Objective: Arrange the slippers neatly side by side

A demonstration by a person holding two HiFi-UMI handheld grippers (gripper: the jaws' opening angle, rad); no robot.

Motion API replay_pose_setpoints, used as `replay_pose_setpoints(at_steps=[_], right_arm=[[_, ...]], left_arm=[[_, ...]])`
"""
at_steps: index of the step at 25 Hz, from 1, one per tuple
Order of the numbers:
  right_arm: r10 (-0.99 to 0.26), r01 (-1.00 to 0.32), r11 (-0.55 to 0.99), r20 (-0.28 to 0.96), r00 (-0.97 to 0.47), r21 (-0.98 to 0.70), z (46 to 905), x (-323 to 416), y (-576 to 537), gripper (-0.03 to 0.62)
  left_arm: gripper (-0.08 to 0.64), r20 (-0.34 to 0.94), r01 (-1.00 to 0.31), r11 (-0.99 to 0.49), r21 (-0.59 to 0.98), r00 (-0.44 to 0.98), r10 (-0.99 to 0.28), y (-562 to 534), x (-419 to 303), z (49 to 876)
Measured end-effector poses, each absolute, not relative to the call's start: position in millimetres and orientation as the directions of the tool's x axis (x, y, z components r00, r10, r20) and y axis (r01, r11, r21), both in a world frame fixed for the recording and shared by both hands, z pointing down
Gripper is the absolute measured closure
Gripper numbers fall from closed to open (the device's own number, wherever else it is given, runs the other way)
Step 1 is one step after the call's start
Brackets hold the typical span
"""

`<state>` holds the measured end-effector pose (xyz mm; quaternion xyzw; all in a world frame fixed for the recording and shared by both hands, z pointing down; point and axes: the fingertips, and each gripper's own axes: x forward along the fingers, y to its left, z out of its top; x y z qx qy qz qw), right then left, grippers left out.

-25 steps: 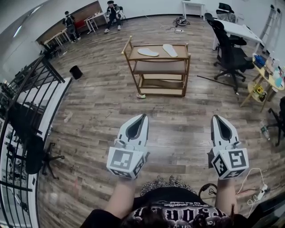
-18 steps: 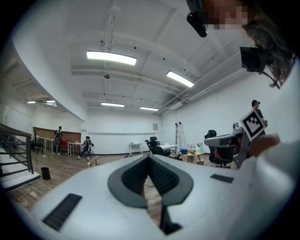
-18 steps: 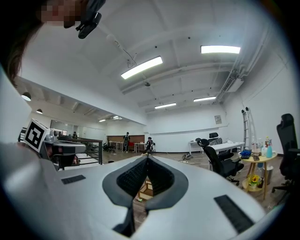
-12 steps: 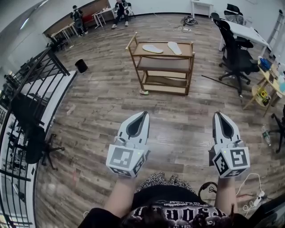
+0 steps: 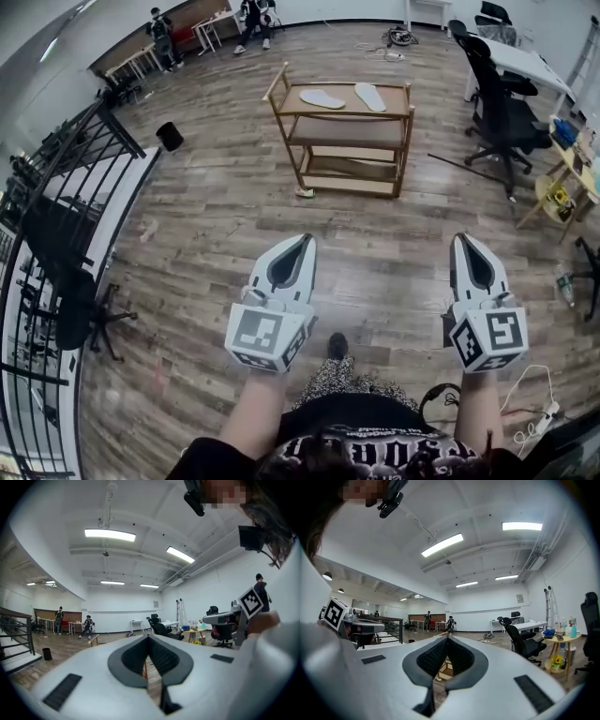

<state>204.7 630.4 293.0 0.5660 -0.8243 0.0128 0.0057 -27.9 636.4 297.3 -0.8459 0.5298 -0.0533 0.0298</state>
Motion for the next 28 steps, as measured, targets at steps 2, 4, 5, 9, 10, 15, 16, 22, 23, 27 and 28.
replay_pose_setpoints(at_steps=[2,4,5,9,10,15,16,22,23,27,28], right_arm=[[-0.939,-0.939,0.342,0.028,-0.343,-0.014,294,206,617,0.588],[-0.944,-0.944,0.329,0.033,-0.329,-0.015,294,205,602,0.588],[-0.945,-0.946,0.323,0.035,-0.324,-0.015,293,204,594,0.588],[-0.948,-0.949,0.315,0.044,-0.316,-0.017,293,190,561,0.588],[-0.948,-0.949,0.314,0.048,-0.315,-0.018,293,185,553,0.588],[-0.951,-0.952,0.305,0.055,-0.305,-0.013,292,165,513,0.588],[-0.951,-0.953,0.304,0.056,-0.304,-0.013,292,161,505,0.588],[-0.955,-0.957,0.291,0.051,-0.291,-0.014,288,140,469,0.588],[-0.956,-0.957,0.290,0.049,-0.290,-0.012,286,137,465,0.588],[-0.956,-0.958,0.288,0.061,-0.288,-0.005,290,127,453,0.588],[-0.955,-0.957,0.289,0.065,-0.289,-0.004,291,125,449,0.588]], left_arm=[[0.569,0.057,-0.888,-0.448,-0.104,0.444,-0.894,619,-28,298],[0.569,0.057,-0.883,-0.459,-0.097,0.456,-0.888,600,-29,299],[0.569,0.059,-0.880,-0.465,-0.093,0.461,-0.885,590,-31,299],[0.569,0.061,-0.872,-0.483,-0.081,0.479,-0.875,552,-42,301],[0.569,0.063,-0.869,-0.488,-0.080,0.485,-0.872,543,-45,301],[0.569,0.064,-0.862,-0.502,-0.072,0.498,-0.865,501,-64,302],[0.569,0.063,-0.861,-0.505,-0.069,0.501,-0.863,494,-68,303],[0.569,0.073,-0.863,-0.504,-0.045,0.500,-0.863,461,-93,309],[0.569,0.072,-0.864,-0.502,-0.044,0.499,-0.864,457,-96,309],[0.569,0.068,-0.868,-0.496,-0.034,0.493,-0.867,442,-108,312],[0.569,0.071,-0.867,-0.498,-0.031,0.495,-0.866,439,-108,313]])
